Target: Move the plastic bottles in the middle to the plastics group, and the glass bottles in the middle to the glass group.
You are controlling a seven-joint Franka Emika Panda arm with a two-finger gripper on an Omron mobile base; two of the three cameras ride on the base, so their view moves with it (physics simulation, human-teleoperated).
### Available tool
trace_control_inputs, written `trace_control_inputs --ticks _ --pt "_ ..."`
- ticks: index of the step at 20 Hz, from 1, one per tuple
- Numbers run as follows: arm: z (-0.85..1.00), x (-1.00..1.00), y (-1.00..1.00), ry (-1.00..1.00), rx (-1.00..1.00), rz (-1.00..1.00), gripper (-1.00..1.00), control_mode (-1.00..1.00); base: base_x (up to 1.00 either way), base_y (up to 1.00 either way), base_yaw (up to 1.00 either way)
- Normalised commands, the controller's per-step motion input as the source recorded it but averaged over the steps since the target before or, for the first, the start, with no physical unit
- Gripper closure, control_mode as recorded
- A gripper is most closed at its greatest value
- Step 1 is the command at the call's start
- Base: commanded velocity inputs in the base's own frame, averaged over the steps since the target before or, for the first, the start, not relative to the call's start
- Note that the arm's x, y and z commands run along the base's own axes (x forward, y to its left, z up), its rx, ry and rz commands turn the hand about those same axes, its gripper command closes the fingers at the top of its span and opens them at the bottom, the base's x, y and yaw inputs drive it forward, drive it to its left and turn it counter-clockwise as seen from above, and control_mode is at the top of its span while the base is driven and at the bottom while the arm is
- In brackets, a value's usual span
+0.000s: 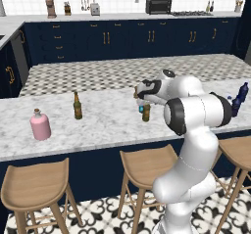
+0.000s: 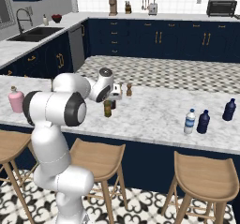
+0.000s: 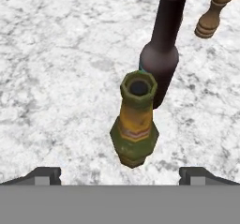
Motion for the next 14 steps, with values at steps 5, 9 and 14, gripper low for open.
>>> trace_control_inputs --ticks 5,9,14 --pt "0.0 0.0 -0.03 0.02 0.0 0.06 -1.0 -1.0 0.0 0.0 0.0" --pt "-0.07 0.25 0.01 0.03 0.0 0.02 -1.0 -1.0 0.0 0.0 0.0" --pt "-0.04 0.25 0.0 0.0 0.0 0.01 -1.0 -1.0 0.0 0.0 0.0"
